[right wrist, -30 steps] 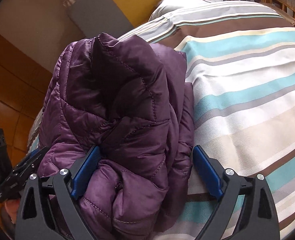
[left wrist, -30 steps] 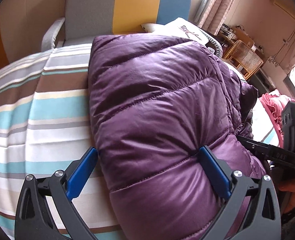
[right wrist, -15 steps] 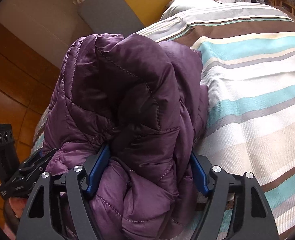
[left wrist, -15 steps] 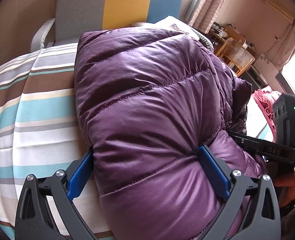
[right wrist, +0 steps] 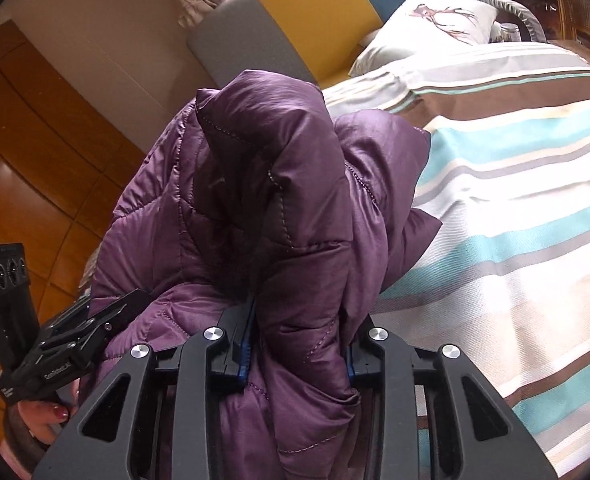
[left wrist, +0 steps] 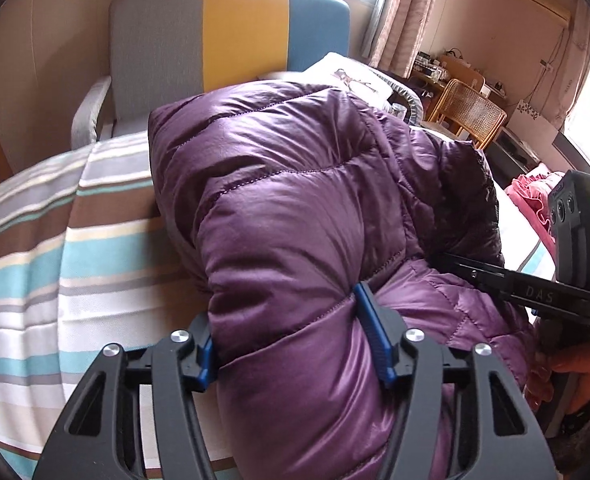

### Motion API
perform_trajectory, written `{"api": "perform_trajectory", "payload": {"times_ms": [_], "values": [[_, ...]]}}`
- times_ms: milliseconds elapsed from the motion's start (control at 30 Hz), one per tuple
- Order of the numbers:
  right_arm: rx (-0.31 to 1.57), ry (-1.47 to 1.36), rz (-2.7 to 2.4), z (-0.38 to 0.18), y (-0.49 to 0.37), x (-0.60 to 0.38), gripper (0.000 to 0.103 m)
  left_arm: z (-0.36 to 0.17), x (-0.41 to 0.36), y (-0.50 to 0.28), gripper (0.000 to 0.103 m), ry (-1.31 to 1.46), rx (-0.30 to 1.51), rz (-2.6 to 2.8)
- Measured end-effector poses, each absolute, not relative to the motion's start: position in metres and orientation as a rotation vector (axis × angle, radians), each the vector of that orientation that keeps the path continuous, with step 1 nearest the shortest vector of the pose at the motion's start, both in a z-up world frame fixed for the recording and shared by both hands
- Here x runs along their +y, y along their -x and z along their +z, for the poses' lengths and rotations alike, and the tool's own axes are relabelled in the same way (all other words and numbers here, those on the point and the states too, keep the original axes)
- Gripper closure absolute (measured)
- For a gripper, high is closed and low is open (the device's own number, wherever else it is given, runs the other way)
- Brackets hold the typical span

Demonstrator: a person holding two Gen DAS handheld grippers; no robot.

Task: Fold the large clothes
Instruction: 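Close both tools on the jacket bundle and lift it slightly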

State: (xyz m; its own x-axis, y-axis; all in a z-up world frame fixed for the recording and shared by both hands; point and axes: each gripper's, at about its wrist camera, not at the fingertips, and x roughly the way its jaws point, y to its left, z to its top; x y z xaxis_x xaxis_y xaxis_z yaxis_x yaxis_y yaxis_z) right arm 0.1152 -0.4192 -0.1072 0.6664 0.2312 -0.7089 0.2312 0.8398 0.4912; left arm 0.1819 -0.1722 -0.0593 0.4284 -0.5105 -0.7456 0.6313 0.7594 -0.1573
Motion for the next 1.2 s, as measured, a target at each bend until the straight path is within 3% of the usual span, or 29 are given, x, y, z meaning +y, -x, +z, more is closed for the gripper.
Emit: {"api": "perform_trajectory", "payload": {"times_ms": [633, 1200], "values": [[0.681, -0.578, 0.12, -0.06, -0.106, -0.37, 0.073, 0.019, -0.106, -0.169, 0.051, -0.124, 0.684, -0.628], [0.697, -0.522, 0.353, -0.042, -0.191, -0.251, 0.073, 0.052, 0.044, -0.201, 0.051, -0.045, 0.625, -0.397]]}}
